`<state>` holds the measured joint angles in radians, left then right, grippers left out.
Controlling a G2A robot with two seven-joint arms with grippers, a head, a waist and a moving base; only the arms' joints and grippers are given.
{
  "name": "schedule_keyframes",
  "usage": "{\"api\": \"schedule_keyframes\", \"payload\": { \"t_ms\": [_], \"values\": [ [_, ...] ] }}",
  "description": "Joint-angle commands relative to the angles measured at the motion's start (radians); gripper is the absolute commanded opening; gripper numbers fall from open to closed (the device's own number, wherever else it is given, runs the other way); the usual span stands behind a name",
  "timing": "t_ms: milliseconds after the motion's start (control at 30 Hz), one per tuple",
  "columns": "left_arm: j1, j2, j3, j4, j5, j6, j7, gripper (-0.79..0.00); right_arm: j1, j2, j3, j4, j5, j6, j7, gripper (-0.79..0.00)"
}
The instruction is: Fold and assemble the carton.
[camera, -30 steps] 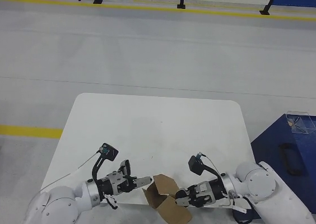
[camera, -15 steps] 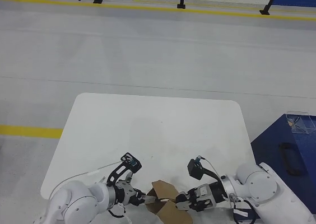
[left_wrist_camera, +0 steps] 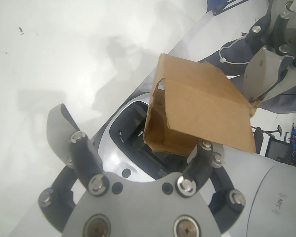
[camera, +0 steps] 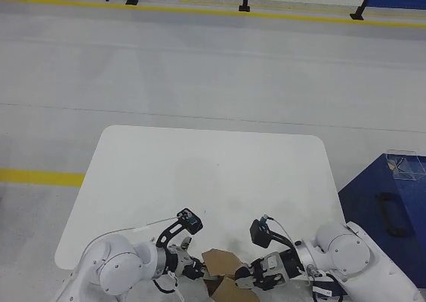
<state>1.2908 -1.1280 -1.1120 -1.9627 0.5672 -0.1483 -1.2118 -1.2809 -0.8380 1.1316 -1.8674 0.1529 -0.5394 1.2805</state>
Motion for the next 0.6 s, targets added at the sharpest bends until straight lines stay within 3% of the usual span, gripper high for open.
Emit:
{"api": "schedule_keyframes", "payload": {
  "t_ms": [0, 233, 567],
  "values": [
    [-0.002, 0.003, -0.008, -0.004, -0.022, 0.007, -0.017, 0.0, 0.002, 0.001, -0.005, 0.002, 0.0, -0.001, -0.001, -0.785],
    [-0.024, 0.01, -0.006, 0.018, -0.117, 0.016, -0.111, 0.0, 0.004, 0.004, -0.013, 0.001, -0.003, -0.003, -0.003, -0.785],
    [-0.091, 0.004, 0.04, 0.137, -0.258, 0.037, -0.113, 0.0, 0.001, 0.01, -0.009, -0.018, -0.002, -0.007, -0.009, -0.785]
  ]
}}
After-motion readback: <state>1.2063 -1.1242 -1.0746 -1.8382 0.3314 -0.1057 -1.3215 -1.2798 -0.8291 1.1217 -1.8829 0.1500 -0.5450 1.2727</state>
